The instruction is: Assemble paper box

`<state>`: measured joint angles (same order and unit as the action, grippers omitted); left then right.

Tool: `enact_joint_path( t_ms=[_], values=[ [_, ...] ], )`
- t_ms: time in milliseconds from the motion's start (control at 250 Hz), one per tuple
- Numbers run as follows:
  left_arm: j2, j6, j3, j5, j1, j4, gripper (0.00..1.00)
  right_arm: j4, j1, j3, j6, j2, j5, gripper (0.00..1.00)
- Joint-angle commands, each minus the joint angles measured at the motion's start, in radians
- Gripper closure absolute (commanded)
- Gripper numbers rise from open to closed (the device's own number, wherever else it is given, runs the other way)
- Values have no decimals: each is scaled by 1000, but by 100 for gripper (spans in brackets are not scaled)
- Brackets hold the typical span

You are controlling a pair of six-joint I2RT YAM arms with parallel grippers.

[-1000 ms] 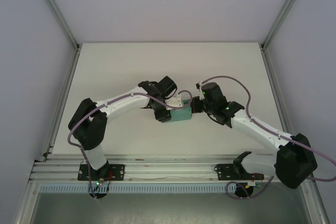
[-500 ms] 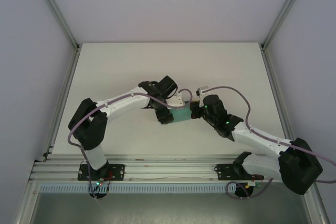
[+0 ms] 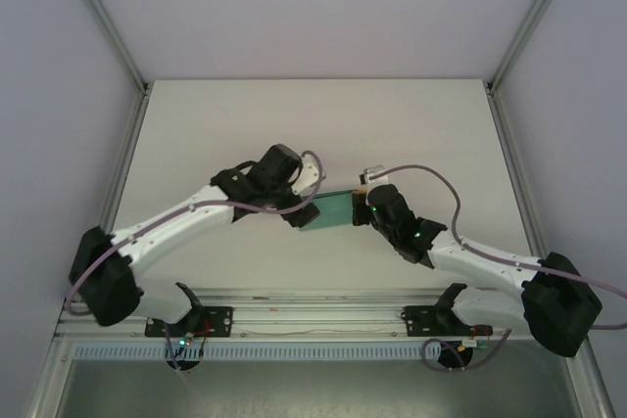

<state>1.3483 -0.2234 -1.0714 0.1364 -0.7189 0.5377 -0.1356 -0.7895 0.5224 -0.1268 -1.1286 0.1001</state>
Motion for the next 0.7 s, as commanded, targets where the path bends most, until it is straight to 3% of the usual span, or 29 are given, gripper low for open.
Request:
enact_joint_path(
  t_ms=[0,88,448,696],
  values=[
    [-73,172,85,-61,9,-65,12,110,-14,21,-4,-19,48,100],
    [-108,183,135,-25,10,-81,25,128,-16,37,0,-41,40,100],
    [-16,212,110,-29,27,-60,59,163,-16,68,1,-57,10,100],
    [22,226,62,-38,36,-57,67,189,-17,88,12,-66,0,100]
  ],
)
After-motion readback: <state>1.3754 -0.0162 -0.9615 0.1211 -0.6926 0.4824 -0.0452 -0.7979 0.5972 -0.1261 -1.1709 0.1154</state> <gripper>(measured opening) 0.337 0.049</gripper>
